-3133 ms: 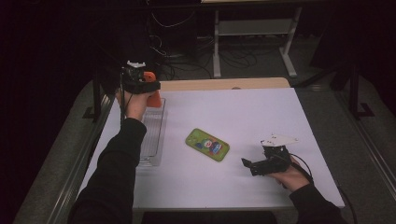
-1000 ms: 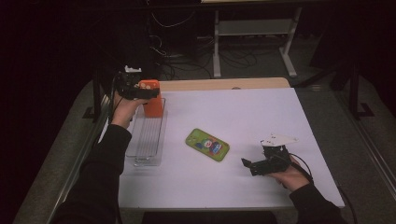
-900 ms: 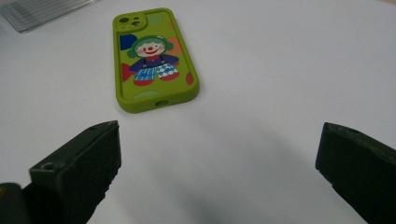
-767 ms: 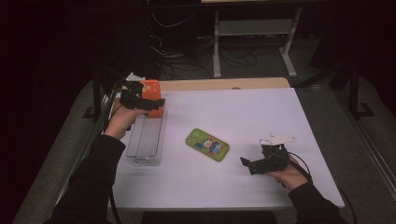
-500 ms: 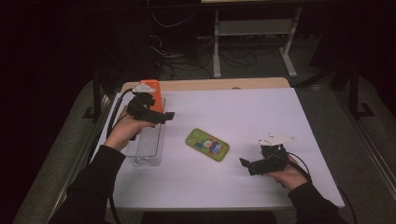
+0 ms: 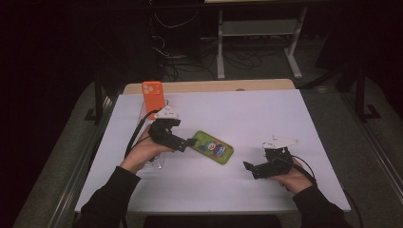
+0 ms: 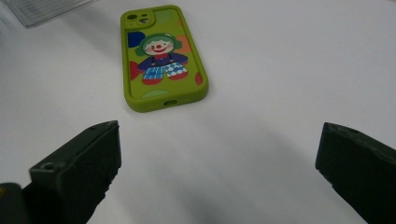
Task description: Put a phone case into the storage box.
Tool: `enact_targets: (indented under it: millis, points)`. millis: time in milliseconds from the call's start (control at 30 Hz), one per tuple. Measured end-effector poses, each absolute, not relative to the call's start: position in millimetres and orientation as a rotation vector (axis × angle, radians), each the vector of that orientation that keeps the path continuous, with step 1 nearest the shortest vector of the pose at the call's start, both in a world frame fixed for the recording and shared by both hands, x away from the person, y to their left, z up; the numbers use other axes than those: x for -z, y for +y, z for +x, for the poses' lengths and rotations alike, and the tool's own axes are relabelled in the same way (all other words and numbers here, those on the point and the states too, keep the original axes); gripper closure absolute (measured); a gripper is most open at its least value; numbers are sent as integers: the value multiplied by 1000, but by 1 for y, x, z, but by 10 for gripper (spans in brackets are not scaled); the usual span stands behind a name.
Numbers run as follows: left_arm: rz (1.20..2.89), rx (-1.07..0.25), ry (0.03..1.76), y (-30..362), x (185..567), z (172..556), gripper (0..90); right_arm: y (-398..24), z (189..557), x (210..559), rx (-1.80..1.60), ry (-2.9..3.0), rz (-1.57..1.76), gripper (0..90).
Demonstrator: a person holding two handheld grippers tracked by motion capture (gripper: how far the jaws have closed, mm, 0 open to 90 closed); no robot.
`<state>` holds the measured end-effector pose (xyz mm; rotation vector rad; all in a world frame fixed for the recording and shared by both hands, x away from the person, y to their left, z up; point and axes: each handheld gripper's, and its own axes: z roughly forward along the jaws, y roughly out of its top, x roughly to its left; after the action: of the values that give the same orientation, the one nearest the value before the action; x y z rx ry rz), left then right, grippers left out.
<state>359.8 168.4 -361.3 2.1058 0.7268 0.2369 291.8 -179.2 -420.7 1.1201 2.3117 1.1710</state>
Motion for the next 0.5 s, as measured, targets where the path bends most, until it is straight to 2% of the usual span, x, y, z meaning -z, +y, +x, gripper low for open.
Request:
enact_targets:
  millis: [333, 500]
  points:
    - [2166, -205, 643, 155, 388, 339, 0, -179, 298, 417, -1177, 2341, 1106, 0]
    - [2198, -231, 604, 155, 396, 334, 0, -178, 302, 413, -1202, 2345, 1104, 0]
